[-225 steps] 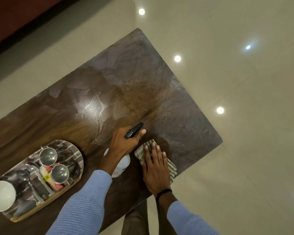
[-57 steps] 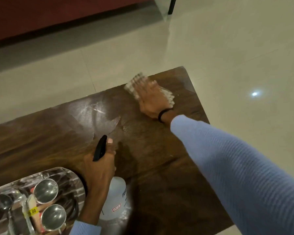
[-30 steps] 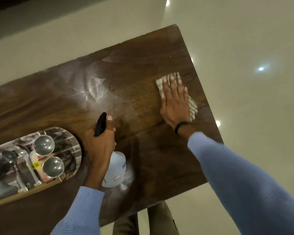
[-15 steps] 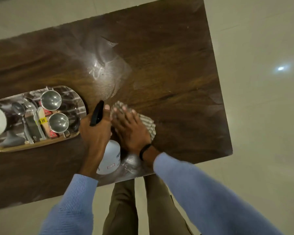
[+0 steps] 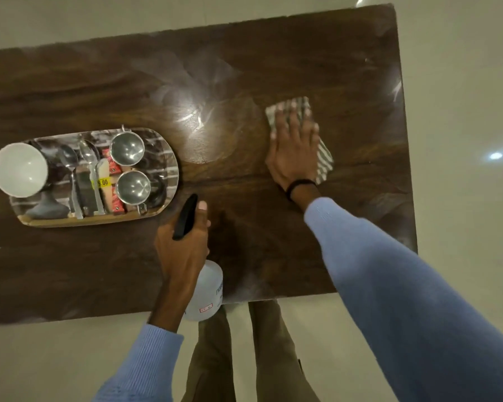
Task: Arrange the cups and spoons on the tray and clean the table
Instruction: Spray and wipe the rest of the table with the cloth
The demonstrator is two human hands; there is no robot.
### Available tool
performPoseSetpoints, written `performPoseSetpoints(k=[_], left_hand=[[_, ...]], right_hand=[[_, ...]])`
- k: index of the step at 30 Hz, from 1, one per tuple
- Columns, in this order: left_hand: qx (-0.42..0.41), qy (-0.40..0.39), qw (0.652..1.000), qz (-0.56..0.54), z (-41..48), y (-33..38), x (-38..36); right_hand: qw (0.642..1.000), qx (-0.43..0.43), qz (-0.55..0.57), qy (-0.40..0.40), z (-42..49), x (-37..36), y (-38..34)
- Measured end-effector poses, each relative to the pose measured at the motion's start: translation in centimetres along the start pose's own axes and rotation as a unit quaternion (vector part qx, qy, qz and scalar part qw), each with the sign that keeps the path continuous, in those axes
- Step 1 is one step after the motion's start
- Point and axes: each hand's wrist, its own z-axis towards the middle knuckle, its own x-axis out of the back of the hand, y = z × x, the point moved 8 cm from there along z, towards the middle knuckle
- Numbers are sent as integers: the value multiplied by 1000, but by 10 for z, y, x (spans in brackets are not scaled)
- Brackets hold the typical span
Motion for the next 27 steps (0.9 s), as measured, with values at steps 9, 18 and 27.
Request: performPoseSetpoints(k=[9, 18, 27], left_hand=[[2, 15, 1000, -2, -5, -25, 40], [-1, 26, 1000, 0, -2, -46, 84], [-2, 25, 999, -27, 2, -59, 120]], right_hand=[[961, 258, -25, -100, -146, -67, -98], [950, 276, -15, -144, -256, -92, -91], [973, 200, -36, -114, -247, -91, -85]])
